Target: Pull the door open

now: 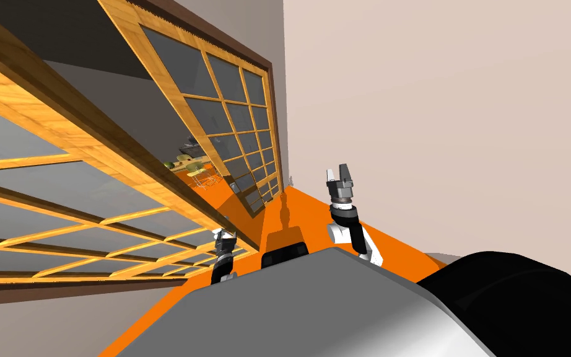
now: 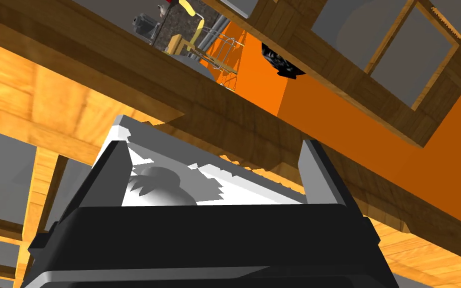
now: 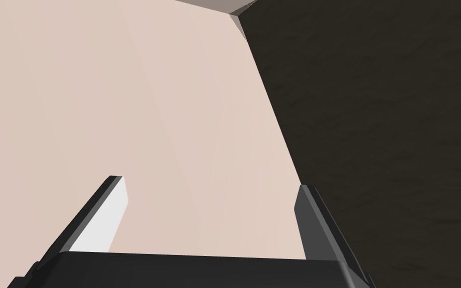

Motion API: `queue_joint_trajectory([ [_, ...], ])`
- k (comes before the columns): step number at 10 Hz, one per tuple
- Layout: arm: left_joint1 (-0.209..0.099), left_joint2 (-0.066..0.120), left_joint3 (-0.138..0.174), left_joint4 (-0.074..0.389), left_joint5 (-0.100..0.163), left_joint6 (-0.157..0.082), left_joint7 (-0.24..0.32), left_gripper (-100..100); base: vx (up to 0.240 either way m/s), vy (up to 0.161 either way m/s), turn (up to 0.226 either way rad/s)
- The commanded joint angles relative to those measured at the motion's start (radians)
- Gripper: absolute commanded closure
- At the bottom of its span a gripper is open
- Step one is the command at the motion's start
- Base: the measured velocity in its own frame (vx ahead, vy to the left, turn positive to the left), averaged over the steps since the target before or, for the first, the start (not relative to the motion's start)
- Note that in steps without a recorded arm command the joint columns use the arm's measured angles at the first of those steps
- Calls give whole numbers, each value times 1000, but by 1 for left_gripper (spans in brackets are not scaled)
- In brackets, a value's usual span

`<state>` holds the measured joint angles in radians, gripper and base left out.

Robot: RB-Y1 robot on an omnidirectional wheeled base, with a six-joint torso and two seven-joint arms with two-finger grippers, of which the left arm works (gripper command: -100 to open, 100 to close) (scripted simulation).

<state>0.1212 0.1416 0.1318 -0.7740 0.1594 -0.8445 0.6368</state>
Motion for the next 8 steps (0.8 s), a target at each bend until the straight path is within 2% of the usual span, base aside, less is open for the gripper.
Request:
queue_joint_trajectory([
  [1, 10, 16, 6, -20, 27, 5, 50, -100, -73, 16, -83],
  [2, 10, 16, 6, -20, 27, 5, 58, -100, -63, 24, -26],
  [4, 6, 18, -12, -25, 52, 8, 123, -100, -75, 43, -69],
  [5, 6, 18, -12, -25, 52, 8, 132, -100, -65, 73, 4],
  [7, 2, 20, -30, -31, 77, 12, 196, -100, -82, 71, -81],
  [8, 2, 20, -30, -31, 77, 12, 208, -100, -77, 52, -43],
])
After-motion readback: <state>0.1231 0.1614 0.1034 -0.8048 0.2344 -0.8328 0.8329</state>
